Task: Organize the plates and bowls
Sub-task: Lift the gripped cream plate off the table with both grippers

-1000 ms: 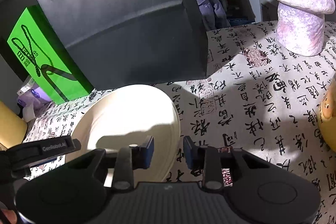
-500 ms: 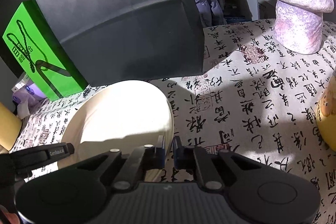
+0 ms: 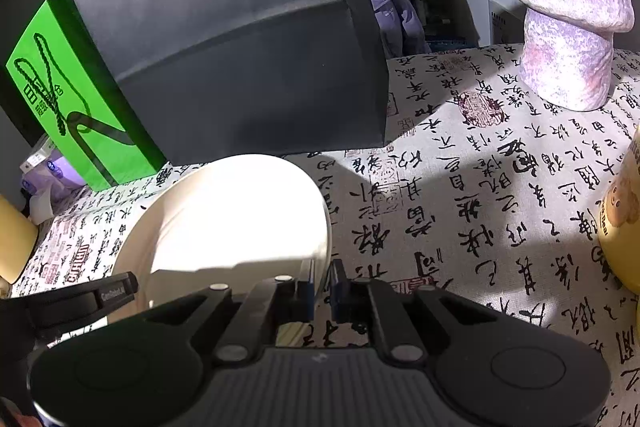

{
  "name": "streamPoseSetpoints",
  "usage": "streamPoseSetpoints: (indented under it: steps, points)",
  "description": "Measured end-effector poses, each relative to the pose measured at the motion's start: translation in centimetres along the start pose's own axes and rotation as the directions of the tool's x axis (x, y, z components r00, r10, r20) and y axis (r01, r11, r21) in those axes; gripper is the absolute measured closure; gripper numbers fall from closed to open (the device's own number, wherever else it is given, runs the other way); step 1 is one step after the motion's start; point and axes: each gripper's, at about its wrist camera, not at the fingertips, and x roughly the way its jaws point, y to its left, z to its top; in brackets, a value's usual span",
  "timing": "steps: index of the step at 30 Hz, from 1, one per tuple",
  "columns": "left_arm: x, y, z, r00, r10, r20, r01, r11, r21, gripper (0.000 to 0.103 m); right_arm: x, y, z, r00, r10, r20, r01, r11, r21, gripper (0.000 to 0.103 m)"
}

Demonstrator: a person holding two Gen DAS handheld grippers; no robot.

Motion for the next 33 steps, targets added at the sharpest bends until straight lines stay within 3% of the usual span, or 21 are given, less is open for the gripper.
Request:
streamPoseSetpoints:
  steps: [33]
  points:
    - [-1.6,0.5,0.2,0.998,-0.03,0.055,0.03,1.0,-0.008,0.087,-1.0,0.2,0.2,0.999,0.009,0.037,-0.008,1.0,-0.019,0.095]
